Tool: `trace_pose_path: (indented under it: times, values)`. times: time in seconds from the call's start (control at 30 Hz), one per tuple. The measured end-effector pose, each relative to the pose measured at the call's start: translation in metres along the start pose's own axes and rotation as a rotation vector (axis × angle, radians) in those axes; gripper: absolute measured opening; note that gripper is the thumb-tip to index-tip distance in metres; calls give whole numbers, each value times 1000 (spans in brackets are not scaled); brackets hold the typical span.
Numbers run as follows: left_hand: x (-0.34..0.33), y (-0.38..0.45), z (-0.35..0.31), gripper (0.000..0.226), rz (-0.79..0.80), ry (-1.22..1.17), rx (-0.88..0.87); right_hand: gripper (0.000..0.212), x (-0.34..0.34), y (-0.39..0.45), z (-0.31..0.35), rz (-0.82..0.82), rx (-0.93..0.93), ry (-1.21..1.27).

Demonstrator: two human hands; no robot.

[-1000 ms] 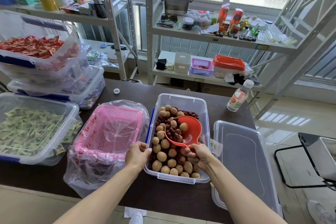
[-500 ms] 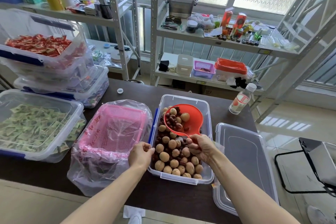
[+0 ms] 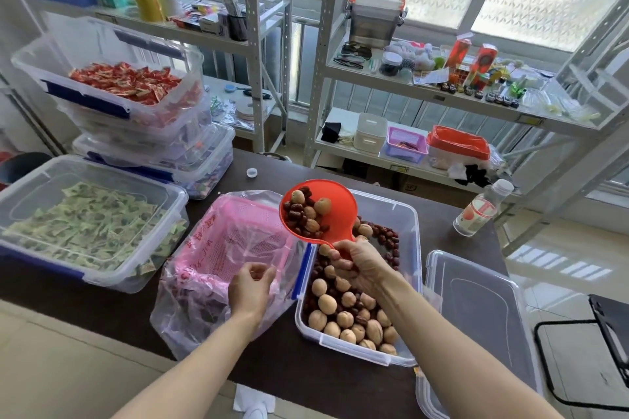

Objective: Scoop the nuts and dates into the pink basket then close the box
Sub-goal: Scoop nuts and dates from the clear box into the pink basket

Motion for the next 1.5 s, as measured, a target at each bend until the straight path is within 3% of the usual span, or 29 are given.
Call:
trace_pose_path:
  times: [0.37,0.5,0.67,0.87,1.27,1.5]
  values:
    - [65,29,31,19,-340,-244,174,22,-50,39,-23,-19,-136,-191]
    - [74,38,49,18,-391,-326,303,21,-62,53,-33,-25,-167,-326]
    - [69,53,65,35,-319,-366,465,21,-70,64,-46,-73,-144,-575]
    - [59,60,60,48,-199,-460,516,30,-74,72,-56,-92,-76,-900]
    - [44,62,52,23,-130,-456,513,54,-76,68,-61,-83,72,-1368]
    - [42,61,52,28,-139,-475,536,67,-80,60,-57,-104,157,-1628]
Point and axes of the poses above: each hand's wrist, its own y-axis towards the middle knuckle, its own x-axis out of the back of the hand, z = x × y, the point moved 1 cm from there along y, towards the middle knuckle, and after that the axes turned 2 degrees about z, right-handed, at the moved point
